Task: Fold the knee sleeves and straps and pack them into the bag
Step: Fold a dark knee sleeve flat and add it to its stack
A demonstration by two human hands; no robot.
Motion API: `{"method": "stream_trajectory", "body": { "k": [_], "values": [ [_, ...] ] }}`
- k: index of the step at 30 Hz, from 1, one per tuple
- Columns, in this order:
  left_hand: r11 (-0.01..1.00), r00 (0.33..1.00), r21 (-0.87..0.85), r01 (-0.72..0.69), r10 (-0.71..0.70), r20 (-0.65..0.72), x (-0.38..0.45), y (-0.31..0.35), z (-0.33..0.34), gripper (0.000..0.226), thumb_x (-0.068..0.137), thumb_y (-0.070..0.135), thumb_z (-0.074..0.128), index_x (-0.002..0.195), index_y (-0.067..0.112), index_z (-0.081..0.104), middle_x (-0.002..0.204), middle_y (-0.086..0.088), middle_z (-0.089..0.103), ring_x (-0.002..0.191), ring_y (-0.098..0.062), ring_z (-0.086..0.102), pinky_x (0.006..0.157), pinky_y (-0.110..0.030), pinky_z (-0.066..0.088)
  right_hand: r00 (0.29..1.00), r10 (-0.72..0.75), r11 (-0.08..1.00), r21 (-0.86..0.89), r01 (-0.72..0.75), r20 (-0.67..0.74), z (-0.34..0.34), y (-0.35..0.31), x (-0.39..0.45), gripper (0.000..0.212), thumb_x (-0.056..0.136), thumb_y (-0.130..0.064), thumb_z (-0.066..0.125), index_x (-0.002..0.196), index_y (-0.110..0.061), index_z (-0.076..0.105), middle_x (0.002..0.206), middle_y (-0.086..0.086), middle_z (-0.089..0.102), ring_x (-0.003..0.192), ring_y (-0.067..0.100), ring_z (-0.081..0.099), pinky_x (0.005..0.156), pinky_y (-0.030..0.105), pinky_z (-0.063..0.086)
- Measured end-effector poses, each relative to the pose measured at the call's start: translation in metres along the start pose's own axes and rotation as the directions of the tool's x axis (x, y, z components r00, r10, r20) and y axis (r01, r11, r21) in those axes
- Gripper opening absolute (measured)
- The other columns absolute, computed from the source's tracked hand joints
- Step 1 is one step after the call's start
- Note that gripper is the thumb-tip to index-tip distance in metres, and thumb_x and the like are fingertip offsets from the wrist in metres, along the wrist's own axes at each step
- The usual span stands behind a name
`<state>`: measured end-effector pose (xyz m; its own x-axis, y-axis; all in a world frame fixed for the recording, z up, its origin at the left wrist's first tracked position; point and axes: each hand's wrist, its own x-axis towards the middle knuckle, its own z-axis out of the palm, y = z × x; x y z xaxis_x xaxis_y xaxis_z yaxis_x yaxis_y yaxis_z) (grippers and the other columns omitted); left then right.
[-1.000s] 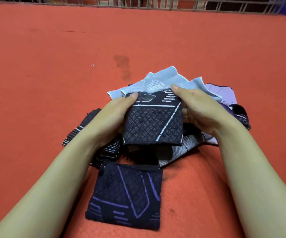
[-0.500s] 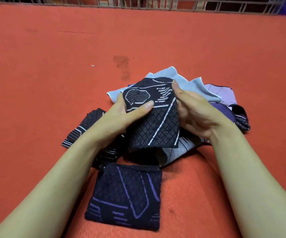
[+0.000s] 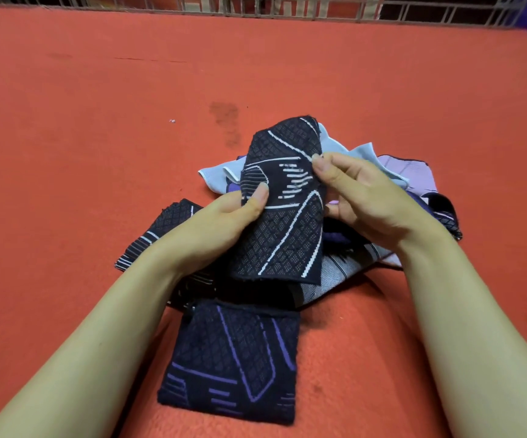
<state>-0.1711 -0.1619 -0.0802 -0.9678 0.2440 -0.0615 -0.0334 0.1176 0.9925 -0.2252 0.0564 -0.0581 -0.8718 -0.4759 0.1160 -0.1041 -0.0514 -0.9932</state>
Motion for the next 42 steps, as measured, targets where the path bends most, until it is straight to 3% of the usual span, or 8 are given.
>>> {"method": "stream_trajectory", "body": {
  "k": [5,9,20,29,33,34,38,42],
  "values": [
    [0.954,0.999,-0.298,0.022,-0.032,-0.030,0.002,0.007,0.006,0.044,0.110,0.038,0.040,0.120,0.007,0.069,0.119,-0.009,0.077,0.109,-0.021,0.074,0.091,-0.031,0.061,0.992,-0.017,0.974,-0.227,-0.013,-0.129,-0.006,-0.013,0.001,0.027,0.104,-0.020,0.060,0.078,-0.013,0.055,0.086,0.008,0.060,0.080,0.017,0.061,0.070,0.027,0.060],
    [0.889,1.000,-0.458,-0.027,0.030,-0.001,-0.002,0.010,0.009,0.042,0.101,0.036,0.044,0.122,0.008,0.067,0.123,-0.010,0.075,0.111,-0.020,0.073,0.092,-0.031,0.060,0.979,0.199,0.967,0.167,-0.190,-0.036,0.000,-0.003,0.003,0.037,0.099,-0.026,0.068,0.125,-0.001,0.061,0.116,0.016,0.072,0.094,0.023,0.070,0.075,0.034,0.062],
    [0.933,0.985,-0.324,-0.157,0.123,-0.123,0.011,0.002,0.001,0.032,0.109,0.019,0.047,0.132,0.005,0.063,0.121,-0.010,0.075,0.103,-0.018,0.074,0.082,-0.026,0.059,0.982,-0.092,0.994,0.036,0.099,-0.167,0.001,0.001,0.010,0.050,0.095,-0.004,0.071,0.141,-0.009,0.053,0.128,0.012,0.071,0.114,0.025,0.071,0.097,0.042,0.058],
    [0.954,0.944,-0.128,-0.271,0.238,-0.228,0.013,-0.003,-0.009,0.028,0.113,0.022,0.042,0.133,0.019,0.062,0.111,-0.005,0.074,0.091,-0.017,0.071,0.080,-0.033,0.061,0.989,0.150,0.983,-0.108,-0.150,-0.012,-0.003,0.005,0.000,0.016,0.104,-0.020,0.060,0.113,-0.019,0.073,0.089,0.002,0.068,0.068,0.017,0.054,0.055,0.018,0.046],
    [0.953,0.939,0.071,-0.294,0.302,-0.162,0.006,0.001,-0.019,0.030,0.112,0.023,0.045,0.139,0.031,0.058,0.094,-0.012,0.064,0.066,-0.021,0.060,0.060,-0.034,0.054,0.999,0.002,1.000,-0.018,-0.001,0.054,-0.006,-0.001,-0.002,0.035,0.099,-0.022,0.063,0.131,-0.033,0.067,0.114,0.009,0.040,0.119,0.037,0.042,0.076,0.051,0.019],
    [0.946,0.935,0.067,-0.317,0.324,-0.147,0.006,0.002,-0.020,0.030,0.112,0.022,0.048,0.138,0.030,0.059,0.098,-0.017,0.063,0.076,-0.029,0.060,0.068,-0.044,0.053,0.997,0.000,1.000,-0.015,0.002,0.076,-0.006,-0.001,-0.003,0.037,0.100,-0.019,0.061,0.135,-0.030,0.065,0.140,0.049,0.015,0.134,0.051,0.037,0.099,0.088,0.016],
    [0.941,0.928,0.069,-0.331,0.338,-0.156,0.001,0.007,-0.021,0.047,0.101,-0.008,0.048,0.096,0.026,0.080,0.096,-0.009,0.074,0.084,-0.036,0.071,0.078,-0.045,0.058,0.998,-0.056,0.998,0.013,0.057,-0.039,-0.007,-0.003,-0.010,0.037,0.102,0.009,0.038,0.099,-0.008,0.070,0.094,0.031,0.064,0.075,0.018,0.066,0.074,0.034,0.061],
    [0.926,0.921,0.006,-0.377,0.376,-0.100,-0.002,0.007,-0.021,0.052,0.098,-0.013,0.051,0.081,0.028,0.079,0.085,0.001,0.077,0.073,-0.016,0.069,0.066,-0.030,0.054,1.000,-0.016,0.995,0.102,0.019,-0.026,-0.001,-0.001,-0.008,0.046,0.100,0.008,0.035,0.074,-0.024,0.055,0.069,0.008,0.043,0.055,0.017,0.037,0.044,0.025,0.024]
  ]
}}
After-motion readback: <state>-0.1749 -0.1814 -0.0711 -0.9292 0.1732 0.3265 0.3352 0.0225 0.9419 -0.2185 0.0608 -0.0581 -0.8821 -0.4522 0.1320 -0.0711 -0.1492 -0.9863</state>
